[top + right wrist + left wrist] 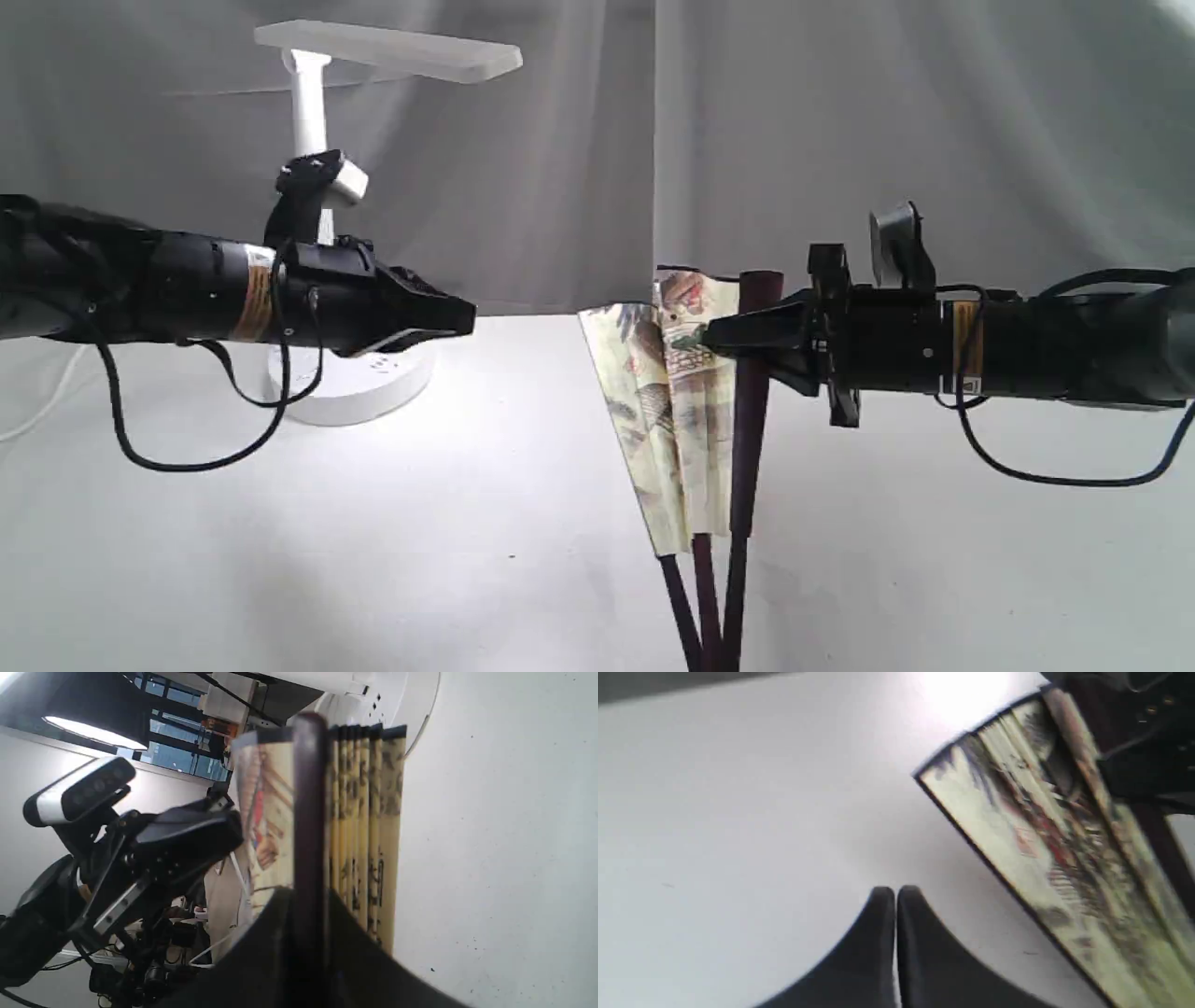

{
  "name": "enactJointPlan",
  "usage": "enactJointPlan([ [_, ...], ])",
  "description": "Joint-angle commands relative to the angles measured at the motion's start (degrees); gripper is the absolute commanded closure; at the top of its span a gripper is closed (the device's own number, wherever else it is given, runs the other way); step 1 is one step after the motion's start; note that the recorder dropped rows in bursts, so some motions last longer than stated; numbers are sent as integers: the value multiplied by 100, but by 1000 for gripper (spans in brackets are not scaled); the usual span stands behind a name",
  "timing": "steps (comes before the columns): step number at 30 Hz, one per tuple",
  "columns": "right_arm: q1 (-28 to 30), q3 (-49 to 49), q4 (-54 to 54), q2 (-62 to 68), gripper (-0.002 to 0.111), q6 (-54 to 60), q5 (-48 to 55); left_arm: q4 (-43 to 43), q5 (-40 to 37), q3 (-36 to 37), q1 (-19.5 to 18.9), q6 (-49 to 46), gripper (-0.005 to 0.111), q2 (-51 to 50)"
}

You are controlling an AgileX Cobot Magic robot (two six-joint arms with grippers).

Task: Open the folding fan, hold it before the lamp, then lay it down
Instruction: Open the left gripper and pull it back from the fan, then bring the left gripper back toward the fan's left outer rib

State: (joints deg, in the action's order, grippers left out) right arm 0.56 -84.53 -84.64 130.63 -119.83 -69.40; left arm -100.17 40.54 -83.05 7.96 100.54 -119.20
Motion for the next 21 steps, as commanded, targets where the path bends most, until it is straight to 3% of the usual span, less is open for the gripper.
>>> enactJointPlan([
  [1,14,-22,-40,-23,108,33,-56,22,-1257,207,12,-1058,107,353],
  [8,1,-22,-189,-23,108,33,-56,22,-5538,1493,542,-2383,107,883],
  [11,1,-22,-38,-23,108,33,-56,1103,-7350,1795,847,-3512,107,868],
  [15,1,-22,137,-23,108,33,-56,3971,-8503,1265,960,-5947,107,737],
  [19,1,-22,112,-23,108,33,-56,8362,-9870,-65,738,-8808,107,513],
  [21,1,-22,112,-23,108,33,-56,10070,-10495,-591,621,-9632,107,400],
])
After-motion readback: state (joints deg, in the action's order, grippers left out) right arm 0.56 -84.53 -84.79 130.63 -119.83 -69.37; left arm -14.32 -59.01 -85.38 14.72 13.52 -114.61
